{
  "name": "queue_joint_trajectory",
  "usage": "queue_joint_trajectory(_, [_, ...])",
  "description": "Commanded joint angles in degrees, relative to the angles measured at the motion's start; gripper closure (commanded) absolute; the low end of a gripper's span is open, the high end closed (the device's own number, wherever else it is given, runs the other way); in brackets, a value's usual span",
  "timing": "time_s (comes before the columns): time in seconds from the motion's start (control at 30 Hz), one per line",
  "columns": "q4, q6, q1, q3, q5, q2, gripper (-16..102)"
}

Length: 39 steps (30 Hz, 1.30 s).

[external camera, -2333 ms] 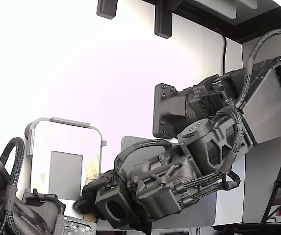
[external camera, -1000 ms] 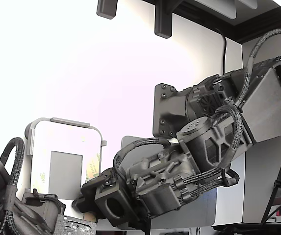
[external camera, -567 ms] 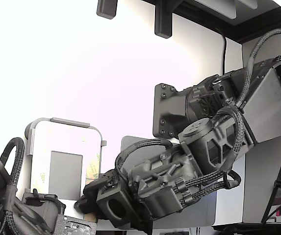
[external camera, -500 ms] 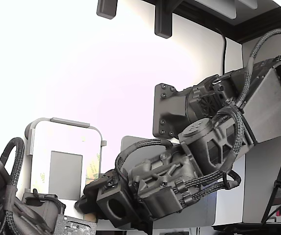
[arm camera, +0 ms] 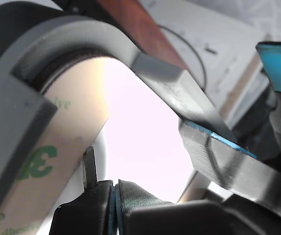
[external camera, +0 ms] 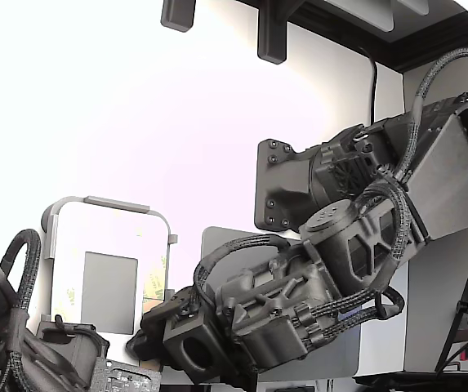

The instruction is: Peel off protective film from adhesive tape.

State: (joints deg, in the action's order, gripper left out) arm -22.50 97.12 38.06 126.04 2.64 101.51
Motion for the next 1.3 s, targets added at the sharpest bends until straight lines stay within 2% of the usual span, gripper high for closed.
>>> queue_joint_trajectory(0.0, [0.53, 0.35, -0.97, -1.76, -0.18, 0.88, 95])
queue_joint_trajectory(0.37, [1.23, 2.29, -2.90, -2.55, -1.67, -0.44, 95])
queue_joint_trajectory(1.27, [1.49, 1.93, -2.64, -1.76, -1.14, -0.18, 95])
